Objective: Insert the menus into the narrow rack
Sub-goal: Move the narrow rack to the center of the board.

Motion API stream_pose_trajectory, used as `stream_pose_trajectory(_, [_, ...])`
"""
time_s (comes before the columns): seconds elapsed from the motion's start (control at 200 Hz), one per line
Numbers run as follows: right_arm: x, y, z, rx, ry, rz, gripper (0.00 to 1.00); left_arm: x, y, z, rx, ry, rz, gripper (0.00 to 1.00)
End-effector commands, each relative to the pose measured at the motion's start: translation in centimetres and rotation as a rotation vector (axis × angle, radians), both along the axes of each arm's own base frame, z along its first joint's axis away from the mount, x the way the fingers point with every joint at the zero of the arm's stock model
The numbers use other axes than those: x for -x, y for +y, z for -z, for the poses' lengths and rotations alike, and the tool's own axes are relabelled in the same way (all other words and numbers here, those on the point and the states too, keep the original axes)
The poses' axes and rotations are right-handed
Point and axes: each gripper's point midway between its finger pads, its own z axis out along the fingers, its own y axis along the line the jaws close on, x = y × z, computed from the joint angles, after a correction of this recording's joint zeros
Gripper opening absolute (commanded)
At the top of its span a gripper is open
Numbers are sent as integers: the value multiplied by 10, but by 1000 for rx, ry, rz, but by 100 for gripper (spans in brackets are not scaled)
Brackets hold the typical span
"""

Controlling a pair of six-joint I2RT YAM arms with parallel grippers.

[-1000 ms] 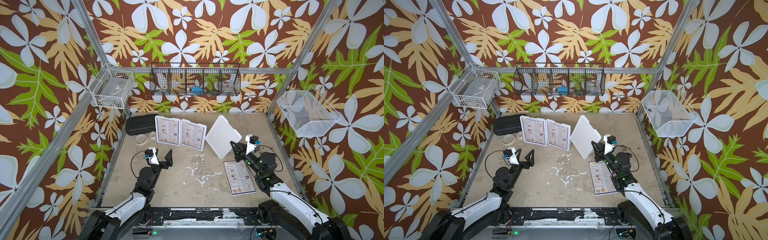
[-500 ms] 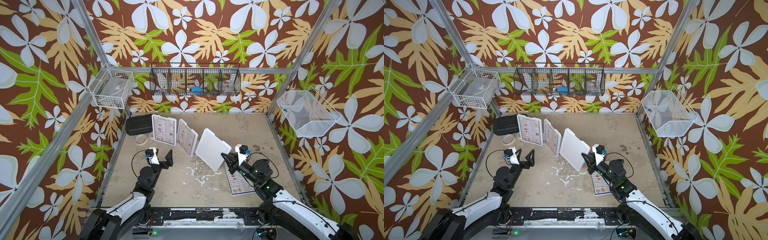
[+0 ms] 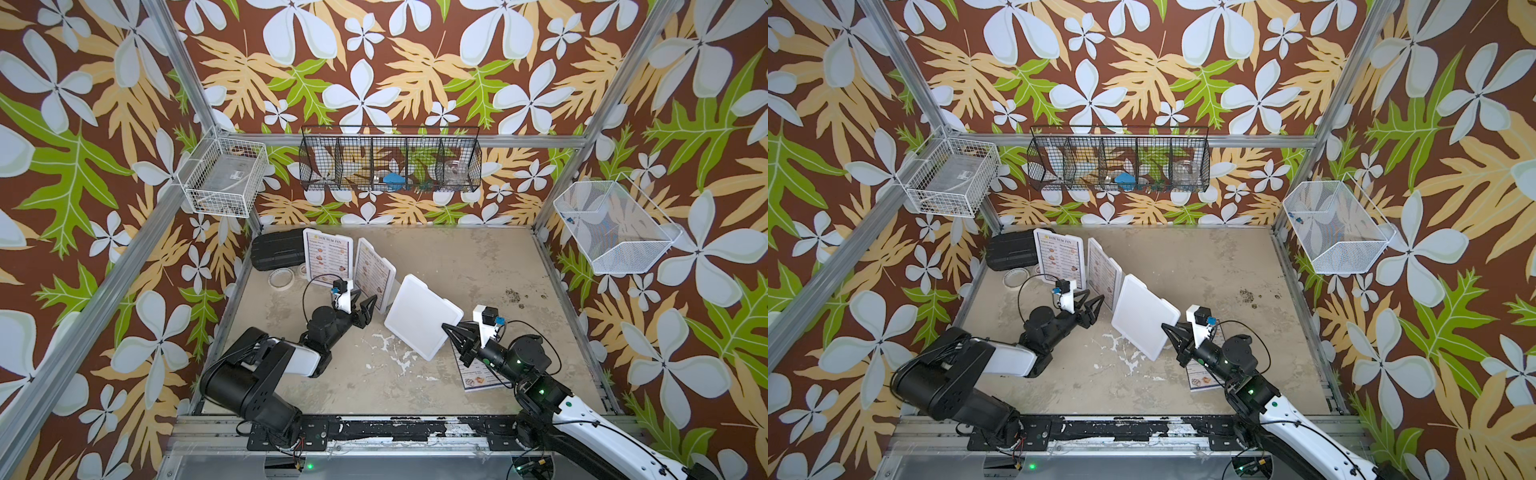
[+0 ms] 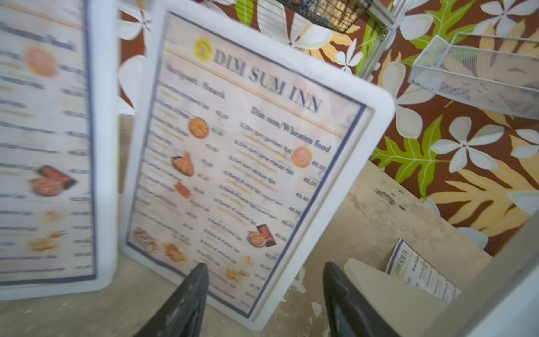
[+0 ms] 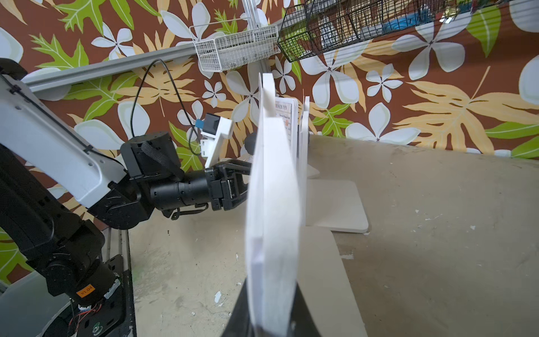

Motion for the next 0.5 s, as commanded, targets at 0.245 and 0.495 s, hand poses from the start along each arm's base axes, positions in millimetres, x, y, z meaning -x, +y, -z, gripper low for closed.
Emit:
stream_pose_trajectory(0.245, [-1,4,-9,-45,-32,-18,9,-34,-37,1,47,-17,87,66])
stream_pose_trajectory(0.495, [-1,4,-5,-40,-30,-16,9,-66,-59,10,42,69,115,66])
